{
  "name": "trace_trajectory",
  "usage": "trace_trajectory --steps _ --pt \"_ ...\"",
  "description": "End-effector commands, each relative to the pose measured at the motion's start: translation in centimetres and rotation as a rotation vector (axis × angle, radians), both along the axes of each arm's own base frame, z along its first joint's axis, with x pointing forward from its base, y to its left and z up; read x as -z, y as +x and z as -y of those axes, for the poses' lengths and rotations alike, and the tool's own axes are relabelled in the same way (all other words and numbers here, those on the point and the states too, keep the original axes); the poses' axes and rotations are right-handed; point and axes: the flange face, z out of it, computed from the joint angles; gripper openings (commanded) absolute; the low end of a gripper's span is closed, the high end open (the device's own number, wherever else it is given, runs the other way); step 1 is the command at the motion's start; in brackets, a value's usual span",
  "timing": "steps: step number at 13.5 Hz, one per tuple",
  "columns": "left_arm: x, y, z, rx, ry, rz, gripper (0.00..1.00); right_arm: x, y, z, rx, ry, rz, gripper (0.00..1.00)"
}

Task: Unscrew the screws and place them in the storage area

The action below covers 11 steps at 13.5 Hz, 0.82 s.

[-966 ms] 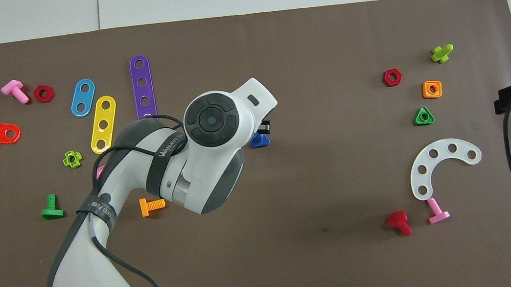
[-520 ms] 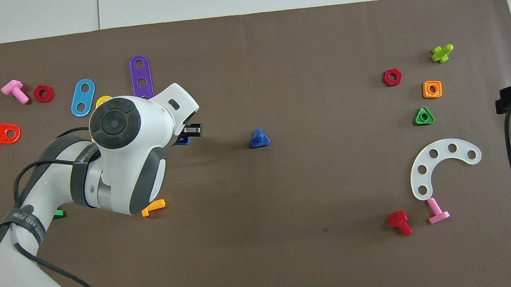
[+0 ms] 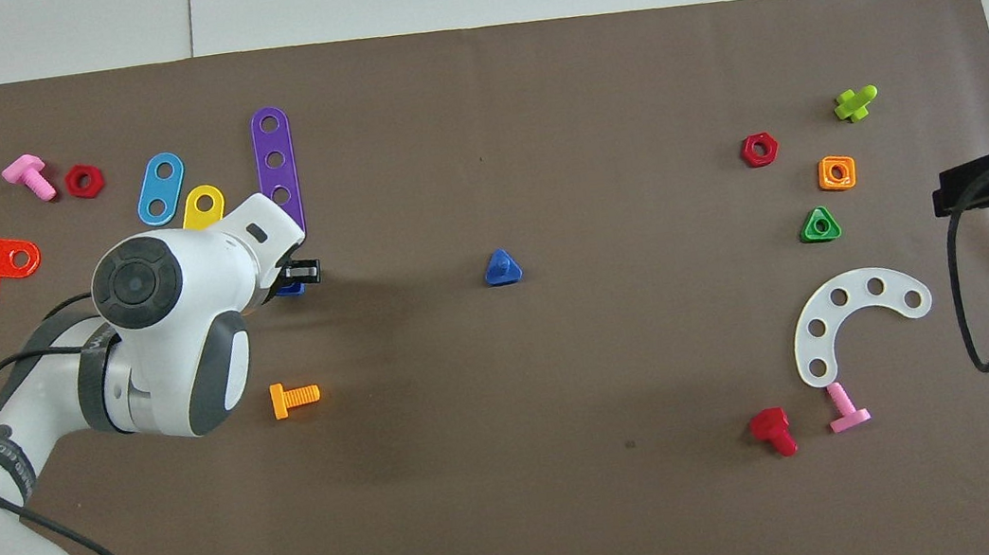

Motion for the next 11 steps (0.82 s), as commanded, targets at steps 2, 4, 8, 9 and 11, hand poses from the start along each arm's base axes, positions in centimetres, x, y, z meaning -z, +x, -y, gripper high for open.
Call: trace_trajectory --steps 2,4,8,9,11 --pt "-0.7 -1.0 -1.1 0.017 0.009 0.007 1.0 4.8 2.0 -8.3 0.038 0.018 0.009 1.0" --pt "-1.8 -0.8 -1.2 0.012 0.009 0.006 1.0 8.1 3.3 -13.4 0.022 0.038 0.032 1.0" --pt "-8.0 -0.8 -3.9 0.029 0.026 -0.047 1.0 17.7 4.0 -23.1 0.038 0.076 0.089 1.0" --pt "-9.9 -0.9 -5.3 0.025 0.027 -0.051 1.0 20.2 3.8 -24.9 0.031 0.086 0.105 1.0" --pt "-13.5 -0.9 -6.5 0.057 0.038 -0.088 1.0 23.7 3.5 -28.3 0.006 0.096 0.119 1.0"
